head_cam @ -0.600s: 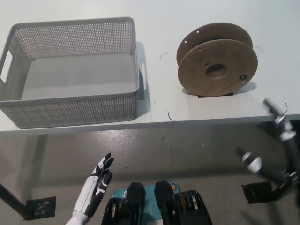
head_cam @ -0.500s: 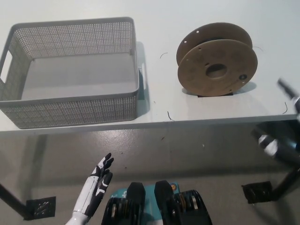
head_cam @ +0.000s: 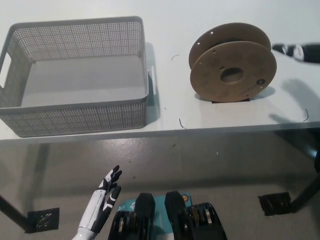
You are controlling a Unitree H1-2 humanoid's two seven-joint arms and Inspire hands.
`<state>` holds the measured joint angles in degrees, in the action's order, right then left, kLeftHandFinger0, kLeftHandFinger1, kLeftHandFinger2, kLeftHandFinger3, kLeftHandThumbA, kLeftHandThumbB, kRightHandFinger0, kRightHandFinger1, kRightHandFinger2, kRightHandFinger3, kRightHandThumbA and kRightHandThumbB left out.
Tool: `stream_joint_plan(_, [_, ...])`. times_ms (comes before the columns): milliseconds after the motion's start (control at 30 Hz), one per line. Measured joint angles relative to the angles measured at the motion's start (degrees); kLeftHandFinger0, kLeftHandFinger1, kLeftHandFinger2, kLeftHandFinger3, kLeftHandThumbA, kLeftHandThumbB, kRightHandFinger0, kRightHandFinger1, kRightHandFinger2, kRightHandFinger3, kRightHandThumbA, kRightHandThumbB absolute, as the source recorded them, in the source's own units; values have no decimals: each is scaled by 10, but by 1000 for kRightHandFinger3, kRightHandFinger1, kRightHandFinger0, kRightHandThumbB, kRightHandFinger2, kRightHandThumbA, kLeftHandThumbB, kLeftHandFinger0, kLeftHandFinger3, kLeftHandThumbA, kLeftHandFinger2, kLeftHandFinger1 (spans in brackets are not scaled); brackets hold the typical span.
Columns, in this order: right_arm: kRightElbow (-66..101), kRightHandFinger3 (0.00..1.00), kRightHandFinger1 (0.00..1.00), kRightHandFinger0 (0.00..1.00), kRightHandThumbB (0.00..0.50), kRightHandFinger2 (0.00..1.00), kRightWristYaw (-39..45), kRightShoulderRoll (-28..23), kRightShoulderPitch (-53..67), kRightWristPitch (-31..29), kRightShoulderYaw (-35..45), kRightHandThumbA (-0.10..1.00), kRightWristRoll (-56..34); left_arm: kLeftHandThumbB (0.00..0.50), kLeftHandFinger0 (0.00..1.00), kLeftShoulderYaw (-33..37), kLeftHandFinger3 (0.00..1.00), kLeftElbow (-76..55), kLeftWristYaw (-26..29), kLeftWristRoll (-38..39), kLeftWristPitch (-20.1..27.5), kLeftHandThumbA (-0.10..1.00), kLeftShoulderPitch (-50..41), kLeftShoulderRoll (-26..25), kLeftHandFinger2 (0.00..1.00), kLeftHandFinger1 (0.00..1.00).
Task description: Use the right hand to pick up a 3d printing filament and place it into a container on the left side
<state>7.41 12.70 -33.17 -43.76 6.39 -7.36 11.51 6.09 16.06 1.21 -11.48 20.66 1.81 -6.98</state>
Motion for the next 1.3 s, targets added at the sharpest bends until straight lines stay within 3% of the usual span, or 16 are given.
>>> stream_joint_plan(33, [-25,1000,1000,1000,417,1000,11,1,-28,9,-14,959,2,386,1000,0,1000,1,0,0,0,1000,0,0,1000,1000])
stream_joint_plan(133, [-80,1000,1000,1000,443,1000,38,3,-81,25,-42,965,4,391,1000,0,1000,3,0,0,0,1000,0,0,1000,1000])
stream_joint_plan(333, [-229,1000,1000,1000,335,1000,103,13,-197,50,-110,1000,7,387,1000,1,1000,4,0,-1,0,1000,0,0,1000,1000])
stream_joint_plan(400, [-281,1000,1000,1000,326,1000,128,21,-230,55,-129,1000,7,388,1000,2,1000,4,0,-1,0,1000,0,0,1000,1000])
stream_joint_plan(467, [-331,1000,1000,1000,351,1000,149,30,-255,58,-145,1000,7,395,1000,3,1000,4,-1,-1,0,1000,0,0,1000,1000])
stream_joint_plan(567, [-423,1000,1000,1000,315,1000,189,49,-300,66,-174,1000,7,399,1000,4,1000,4,-1,-2,0,1000,0,0,1000,1000])
stream_joint_plan(900, [-664,1000,1000,1000,432,1000,283,110,-418,79,-251,1000,26,386,1000,6,1000,4,-1,-2,1,1000,0,-4,1000,1000])
stream_joint_plan(1000, [-713,1000,1000,1000,425,1000,305,127,-444,79,-271,1000,35,389,1000,7,1000,4,-1,-3,1,1000,0,-5,1000,1000])
stream_joint_plan(1067, [-745,1000,1000,1000,387,1000,322,139,-464,78,-288,1000,43,394,1000,9,1000,4,-1,-4,2,1000,0,-7,1000,1000])
stream_joint_plan(1167, [-776,1000,1000,1000,396,1000,340,150,-488,79,-298,1000,50,396,1000,10,1000,3,-2,-5,2,1000,0,-8,1000,1000])
stream_joint_plan(1233, [-794,1000,1000,1000,366,1000,352,156,-506,78,-302,1000,54,393,1000,11,1000,3,-2,-6,3,1000,0,-9,1000,1000])
stream_joint_plan(1300, [-807,1000,1000,1000,389,1000,366,161,-525,78,-307,1000,59,390,1000,12,1000,2,-4,-6,5,1000,0,-11,1000,1000])
